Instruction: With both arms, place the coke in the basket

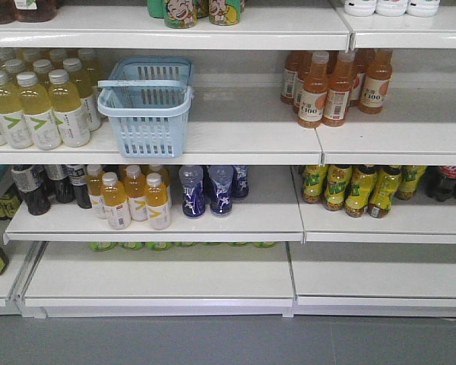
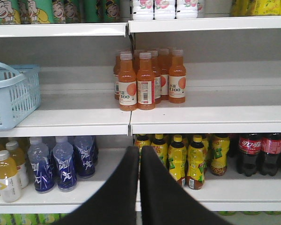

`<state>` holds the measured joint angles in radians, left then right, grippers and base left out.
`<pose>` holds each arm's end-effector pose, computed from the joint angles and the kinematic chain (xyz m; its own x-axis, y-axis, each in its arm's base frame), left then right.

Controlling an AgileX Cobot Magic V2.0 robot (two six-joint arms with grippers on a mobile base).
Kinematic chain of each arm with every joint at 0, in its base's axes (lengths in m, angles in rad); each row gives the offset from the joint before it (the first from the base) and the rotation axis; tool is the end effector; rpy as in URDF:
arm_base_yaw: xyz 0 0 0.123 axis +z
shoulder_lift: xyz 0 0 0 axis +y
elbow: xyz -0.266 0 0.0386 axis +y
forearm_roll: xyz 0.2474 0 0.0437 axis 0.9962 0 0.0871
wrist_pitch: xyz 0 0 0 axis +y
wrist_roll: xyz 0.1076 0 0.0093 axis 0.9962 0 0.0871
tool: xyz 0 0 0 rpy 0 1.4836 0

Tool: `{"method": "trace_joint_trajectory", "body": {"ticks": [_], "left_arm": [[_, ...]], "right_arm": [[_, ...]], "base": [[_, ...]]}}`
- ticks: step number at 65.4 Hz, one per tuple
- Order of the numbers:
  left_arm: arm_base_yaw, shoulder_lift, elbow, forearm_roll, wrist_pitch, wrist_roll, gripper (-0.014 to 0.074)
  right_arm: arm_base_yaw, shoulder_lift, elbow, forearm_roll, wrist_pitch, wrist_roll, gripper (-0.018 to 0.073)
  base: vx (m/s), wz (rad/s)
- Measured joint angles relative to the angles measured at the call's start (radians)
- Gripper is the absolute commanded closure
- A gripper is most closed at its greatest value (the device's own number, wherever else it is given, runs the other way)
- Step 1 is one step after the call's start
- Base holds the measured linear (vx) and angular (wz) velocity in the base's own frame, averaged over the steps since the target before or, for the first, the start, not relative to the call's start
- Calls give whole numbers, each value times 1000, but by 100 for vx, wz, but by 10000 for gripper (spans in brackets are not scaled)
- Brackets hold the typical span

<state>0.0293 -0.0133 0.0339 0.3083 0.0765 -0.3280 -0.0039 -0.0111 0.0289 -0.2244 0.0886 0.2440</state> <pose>0.0896 0.0052 0.1959 -0.0052 -0.0207 -0.9998 -0.0526 0.9984 -0.0204 0.0897 -0.0025 0.1960 -0.0165 0.0205 -0.9997 0.0239 0.9995 0.0201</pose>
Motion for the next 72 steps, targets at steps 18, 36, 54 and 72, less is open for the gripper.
{"method": "trace_joint_trajectory", "body": {"ticks": [18, 36, 54, 72], "left_arm": [[0, 0, 0, 0, 0, 0, 603], [0, 0, 0, 0, 0, 0, 603], [0, 0, 0, 0, 0, 0, 603], [0, 0, 0, 0, 0, 0, 603]], "right_arm": [[0, 0, 0, 0, 0, 0, 564], [0, 0, 0, 0, 0, 0, 564], [0, 0, 0, 0, 0, 0, 564], [0, 0, 0, 0, 0, 0, 564]], "base": [[17, -5], [14, -2], [11, 4], [7, 4]]}}
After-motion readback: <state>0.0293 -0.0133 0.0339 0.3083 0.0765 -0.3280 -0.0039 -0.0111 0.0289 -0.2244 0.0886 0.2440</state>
